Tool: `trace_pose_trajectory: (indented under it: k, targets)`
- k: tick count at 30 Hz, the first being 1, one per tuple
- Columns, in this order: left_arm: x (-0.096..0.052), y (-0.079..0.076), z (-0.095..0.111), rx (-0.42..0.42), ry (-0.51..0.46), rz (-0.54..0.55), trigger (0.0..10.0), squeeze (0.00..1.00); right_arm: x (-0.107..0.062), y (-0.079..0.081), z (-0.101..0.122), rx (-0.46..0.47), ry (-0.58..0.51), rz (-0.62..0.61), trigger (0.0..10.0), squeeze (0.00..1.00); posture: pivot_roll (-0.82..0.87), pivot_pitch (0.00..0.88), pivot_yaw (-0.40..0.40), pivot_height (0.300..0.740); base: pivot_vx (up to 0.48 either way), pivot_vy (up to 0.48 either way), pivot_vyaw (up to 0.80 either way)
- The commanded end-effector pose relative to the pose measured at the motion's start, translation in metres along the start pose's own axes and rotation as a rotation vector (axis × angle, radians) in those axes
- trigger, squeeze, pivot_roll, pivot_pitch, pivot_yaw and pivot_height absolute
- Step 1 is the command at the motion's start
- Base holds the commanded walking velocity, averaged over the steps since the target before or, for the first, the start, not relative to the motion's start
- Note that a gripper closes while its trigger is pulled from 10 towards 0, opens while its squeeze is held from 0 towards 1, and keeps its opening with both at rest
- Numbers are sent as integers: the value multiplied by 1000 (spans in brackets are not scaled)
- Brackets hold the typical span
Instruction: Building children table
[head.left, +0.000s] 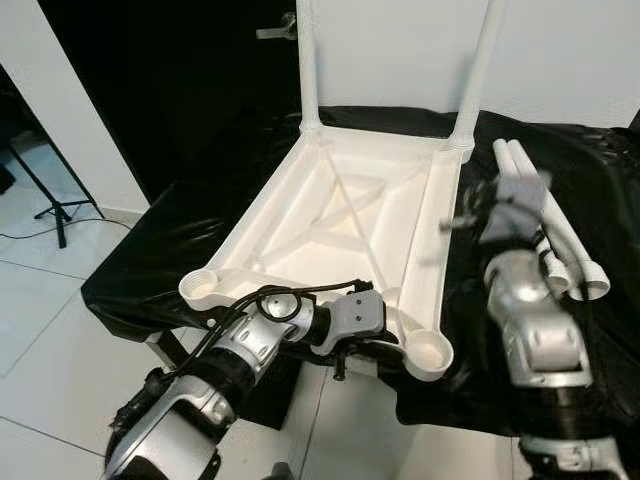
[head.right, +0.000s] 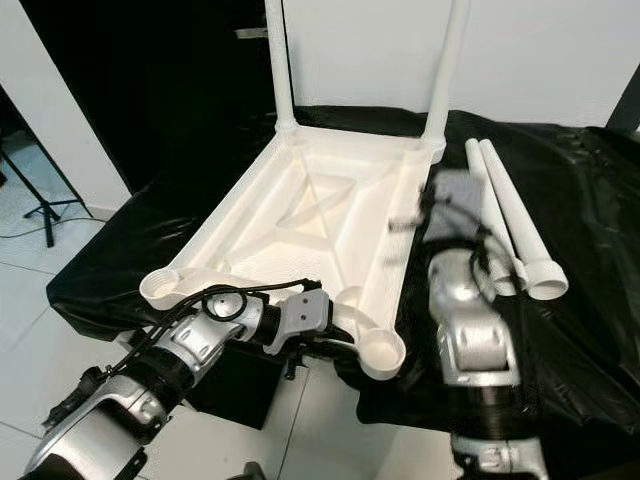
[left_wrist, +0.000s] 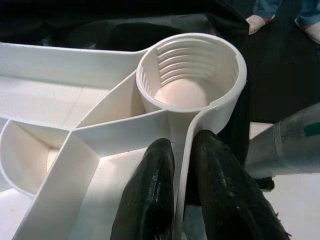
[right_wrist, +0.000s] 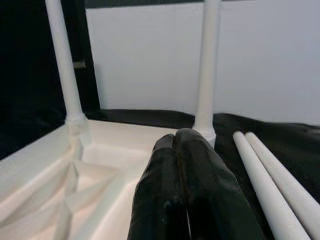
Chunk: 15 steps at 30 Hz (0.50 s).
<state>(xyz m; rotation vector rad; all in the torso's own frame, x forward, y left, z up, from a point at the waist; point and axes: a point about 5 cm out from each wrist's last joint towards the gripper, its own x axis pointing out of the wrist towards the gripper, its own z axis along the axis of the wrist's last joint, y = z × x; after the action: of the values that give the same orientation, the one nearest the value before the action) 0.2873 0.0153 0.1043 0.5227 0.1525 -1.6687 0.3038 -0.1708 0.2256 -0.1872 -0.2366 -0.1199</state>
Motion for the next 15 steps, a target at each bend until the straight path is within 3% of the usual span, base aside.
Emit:
trace_pose_trajectory:
  k: [1, 7, 9, 12, 15]
  targets:
    - [10, 9, -1, -32, -24, 234, 0, 0, -1, -1, -4, -5, 22, -13, 10000, 0, 108, 0, 33, 740, 0, 0, 0]
    - [17, 11, 3, -34, -40, 249, 0, 0, -3, -3, -19, 4, 77, -35, 10000, 0, 110, 0, 33, 740, 0, 0, 0]
    - [25, 14, 10, -46, -70, 276, 0, 0, -9, -9, -41, 20, 174, -89, 10000, 0, 111, 0, 37, 740, 0, 0, 0]
    - [25, 14, 10, -46, -70, 276, 0, 0, -9, -9, -41, 20, 174, -89, 10000, 0, 111, 0, 37, 740, 0, 0, 0]
    - [32, 19, 16, -74, -101, 342, 0, 0, -20, -21, -63, 17, 271, -161, 10000, 0, 103, 0, 51, 740, 0, 0, 0]
